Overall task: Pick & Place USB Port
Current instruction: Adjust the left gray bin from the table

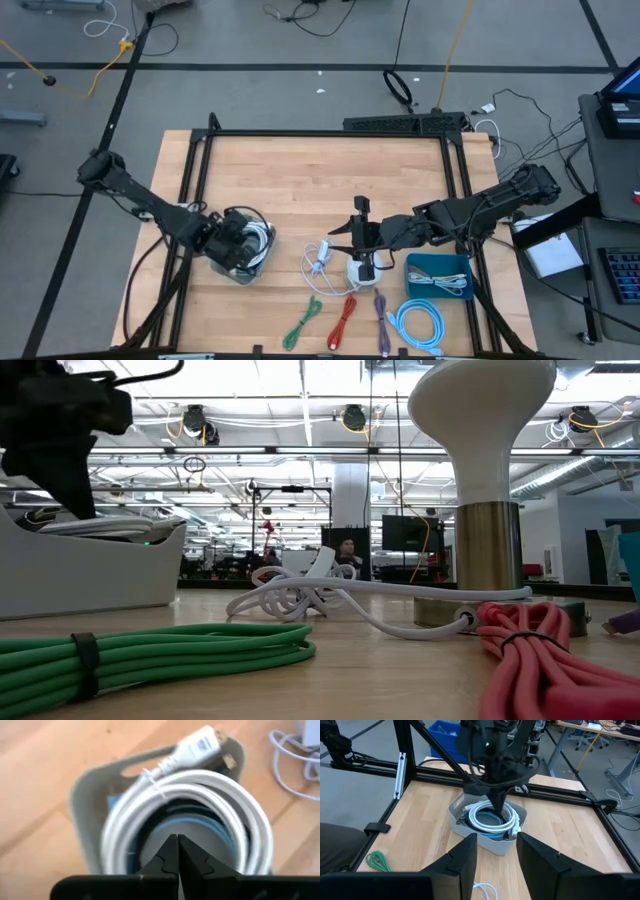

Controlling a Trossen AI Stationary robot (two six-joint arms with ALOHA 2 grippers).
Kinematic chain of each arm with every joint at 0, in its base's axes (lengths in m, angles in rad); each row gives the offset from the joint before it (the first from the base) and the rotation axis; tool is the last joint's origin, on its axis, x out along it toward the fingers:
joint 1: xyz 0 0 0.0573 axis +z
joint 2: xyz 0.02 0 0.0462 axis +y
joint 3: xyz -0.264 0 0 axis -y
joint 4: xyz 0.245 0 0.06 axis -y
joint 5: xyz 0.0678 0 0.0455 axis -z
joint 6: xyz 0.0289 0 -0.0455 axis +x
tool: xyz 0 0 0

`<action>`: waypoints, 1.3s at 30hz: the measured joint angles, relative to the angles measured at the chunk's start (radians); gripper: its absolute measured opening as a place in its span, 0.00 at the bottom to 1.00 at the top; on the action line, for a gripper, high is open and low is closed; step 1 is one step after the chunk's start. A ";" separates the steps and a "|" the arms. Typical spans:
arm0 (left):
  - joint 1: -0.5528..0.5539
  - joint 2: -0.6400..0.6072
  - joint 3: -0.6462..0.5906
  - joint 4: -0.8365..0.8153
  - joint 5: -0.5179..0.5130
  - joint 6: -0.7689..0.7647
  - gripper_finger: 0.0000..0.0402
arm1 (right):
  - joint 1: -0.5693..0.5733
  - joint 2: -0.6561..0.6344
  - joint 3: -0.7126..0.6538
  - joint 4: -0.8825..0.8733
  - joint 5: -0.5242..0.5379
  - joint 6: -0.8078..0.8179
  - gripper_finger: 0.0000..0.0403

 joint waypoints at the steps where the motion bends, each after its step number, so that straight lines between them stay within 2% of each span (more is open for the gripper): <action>1: 0.005 -0.008 0.000 -0.006 -0.009 0.008 0.00 | 0.000 0.000 0.000 0.000 0.000 0.000 0.32; 4: 0.027 -0.022 0.000 -0.006 -0.052 0.035 0.00 | 0.000 0.000 0.000 0.001 0.000 0.000 0.32; 9: 0.103 -0.008 0.000 -0.001 -0.061 0.118 0.00 | 0.000 0.000 0.000 0.001 0.000 0.000 0.32; 14: 0.181 0.027 -0.001 0.005 -0.033 0.200 0.00 | 0.000 0.000 0.000 -0.001 0.000 0.000 0.32; 19: 0.209 0.079 -0.001 0.035 0.017 0.247 0.00 | 0.000 -0.001 -0.026 0.007 0.002 0.000 0.32; 28: 0.200 0.135 -0.002 0.038 0.026 0.237 0.00 | -0.021 -0.001 -0.061 0.007 0.003 0.016 0.32; 39: 0.199 0.051 -0.002 -0.167 0.008 0.103 0.00 | -0.020 -0.001 -0.061 0.049 0.002 0.014 0.32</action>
